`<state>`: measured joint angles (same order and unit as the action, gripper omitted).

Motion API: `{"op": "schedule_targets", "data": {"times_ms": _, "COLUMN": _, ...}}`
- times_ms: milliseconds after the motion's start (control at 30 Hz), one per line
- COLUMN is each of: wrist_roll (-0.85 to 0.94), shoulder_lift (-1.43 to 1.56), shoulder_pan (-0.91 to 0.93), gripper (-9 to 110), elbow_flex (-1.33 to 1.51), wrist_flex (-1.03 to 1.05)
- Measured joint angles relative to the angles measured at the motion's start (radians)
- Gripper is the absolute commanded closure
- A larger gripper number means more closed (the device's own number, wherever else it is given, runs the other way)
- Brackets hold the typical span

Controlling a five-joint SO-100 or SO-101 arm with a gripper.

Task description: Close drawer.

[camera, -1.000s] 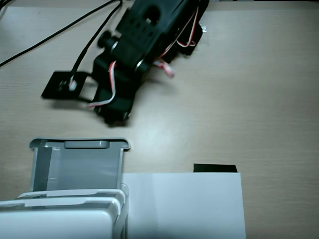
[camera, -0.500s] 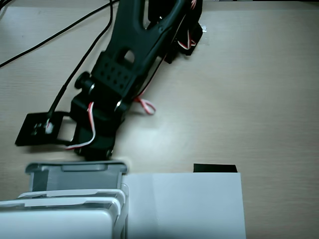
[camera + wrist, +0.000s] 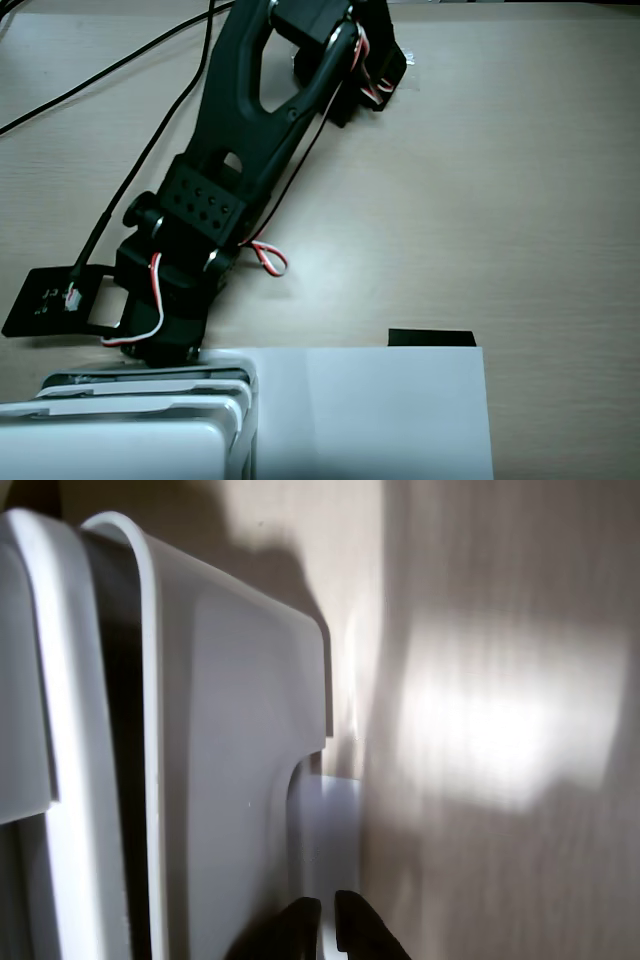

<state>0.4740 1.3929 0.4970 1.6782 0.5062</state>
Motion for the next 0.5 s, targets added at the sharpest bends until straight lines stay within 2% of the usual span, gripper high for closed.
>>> {"op": "schedule_targets", "data": {"times_ms": 500, "wrist_roll": 0.000, "shoulder_lift": 0.048, "shoulder_pan": -0.021, "gripper": 101, "elbow_flex": 0.025, "wrist_flex": 0.032}}
